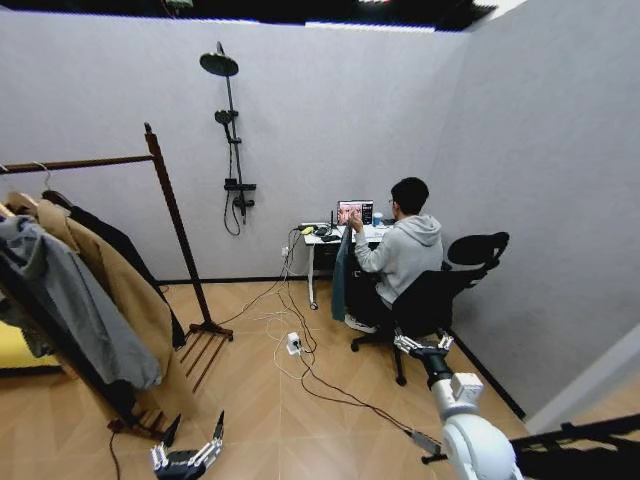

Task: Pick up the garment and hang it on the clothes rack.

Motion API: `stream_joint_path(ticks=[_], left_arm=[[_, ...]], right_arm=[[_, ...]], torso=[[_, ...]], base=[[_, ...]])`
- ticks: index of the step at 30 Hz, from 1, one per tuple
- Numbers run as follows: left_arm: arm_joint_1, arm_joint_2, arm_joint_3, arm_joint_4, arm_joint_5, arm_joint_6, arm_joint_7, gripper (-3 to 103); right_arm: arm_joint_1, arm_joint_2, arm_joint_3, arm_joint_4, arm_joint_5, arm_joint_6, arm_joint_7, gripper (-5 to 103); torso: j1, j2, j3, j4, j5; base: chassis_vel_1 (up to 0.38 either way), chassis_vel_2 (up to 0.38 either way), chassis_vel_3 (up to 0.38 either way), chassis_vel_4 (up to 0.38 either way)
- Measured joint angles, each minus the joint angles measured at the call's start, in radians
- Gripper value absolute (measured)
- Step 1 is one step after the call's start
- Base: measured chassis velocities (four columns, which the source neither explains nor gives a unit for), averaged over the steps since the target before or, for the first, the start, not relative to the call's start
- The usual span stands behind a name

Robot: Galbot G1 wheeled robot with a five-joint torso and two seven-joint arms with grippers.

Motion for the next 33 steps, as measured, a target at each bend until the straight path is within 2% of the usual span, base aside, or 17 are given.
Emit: stream_joint_path(ticks=[28, 31, 32, 33], left_arm=[[0.0, 0.0, 0.0, 0.0, 0.0, 0.0, 0.0, 100], [0.0, 0.0, 0.0, 0.0, 0.0, 0.0, 0.0, 100], [0.0, 0.0, 0.0, 0.0, 0.0, 0.0, 0.0, 100], [0.0, 0.0, 0.0, 0.0, 0.0, 0.0, 0.0, 100]], right_arm=[[0.01, 0.009, -0.022, -0.001, -0.015, -0.004, 0.0, 100], [0.008, 0.009, -0.022, 0.001, -0.016, -0.004, 0.0, 100], [0.007, 0.009, -0.022, 0.001, -0.016, -0.004, 0.0, 100], [0.006, 0.009, -0.022, 0.001, -0.016, -0.004, 0.0, 100]], torso=[[0.0, 0.0, 0.0, -0.0004, 0.0008], [0.0, 0.0, 0.0, -0.0002, -0.0007], [0.0, 0.0, 0.0, 0.0, 0.0011], [0.0, 0.0, 0.0, 0.0001, 0.0012]], base=[[0.167, -0.156, -0.168, 0.161], [0.228, -0.24, -0.23, 0.25], [0.252, -0.219, -0.237, 0.244], [0.252, -0.245, -0.236, 0.244]])
